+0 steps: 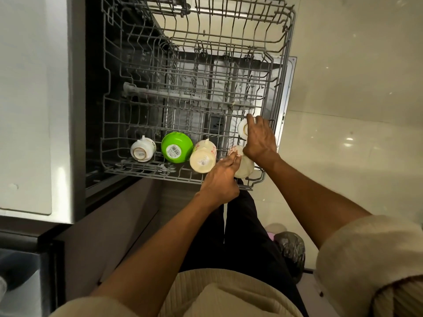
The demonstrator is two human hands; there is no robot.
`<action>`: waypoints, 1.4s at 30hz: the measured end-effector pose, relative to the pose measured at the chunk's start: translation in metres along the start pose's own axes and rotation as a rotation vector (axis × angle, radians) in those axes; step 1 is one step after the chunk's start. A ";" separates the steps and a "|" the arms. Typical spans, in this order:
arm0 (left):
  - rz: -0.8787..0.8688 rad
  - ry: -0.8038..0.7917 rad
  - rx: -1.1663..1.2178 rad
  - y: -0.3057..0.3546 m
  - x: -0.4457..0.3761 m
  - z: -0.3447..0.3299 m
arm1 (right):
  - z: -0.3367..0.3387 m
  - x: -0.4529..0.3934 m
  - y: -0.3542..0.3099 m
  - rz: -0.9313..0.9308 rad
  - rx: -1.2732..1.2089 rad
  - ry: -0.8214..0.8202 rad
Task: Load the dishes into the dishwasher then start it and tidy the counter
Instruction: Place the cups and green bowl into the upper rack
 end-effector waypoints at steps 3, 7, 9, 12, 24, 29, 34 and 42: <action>0.007 0.000 0.003 0.001 0.002 0.002 | -0.001 0.005 0.001 -0.016 -0.049 0.023; 0.014 0.003 -0.003 0.003 0.002 0.002 | -0.001 0.009 0.002 -0.019 -0.081 0.031; 0.018 -0.002 -0.007 0.004 0.002 0.002 | -0.001 0.011 0.001 -0.016 -0.091 0.043; 0.030 -0.010 -0.006 0.004 0.002 0.003 | -0.001 0.014 0.001 -0.017 -0.095 0.042; 0.036 -0.013 -0.021 0.010 0.004 0.008 | 0.013 0.034 -0.004 -0.030 -0.110 0.011; 0.041 -0.007 -0.045 0.016 0.007 0.017 | 0.021 0.050 -0.007 -0.018 -0.118 0.014; 0.070 0.034 -0.032 0.022 0.014 0.028 | 0.033 0.068 -0.011 -0.010 -0.110 0.012; 0.122 0.212 -0.069 0.026 0.030 0.055 | 0.065 0.091 -0.040 0.237 0.033 0.030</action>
Point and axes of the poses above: each hand's wrist, its own x-axis away from the middle knuckle, its own z-axis out of the back of the hand, y = z × x, the point moved 2 cm from there along -x, towards the middle knuckle, and after that the axes turned 13 degrees about z, right-handed, at the moved point
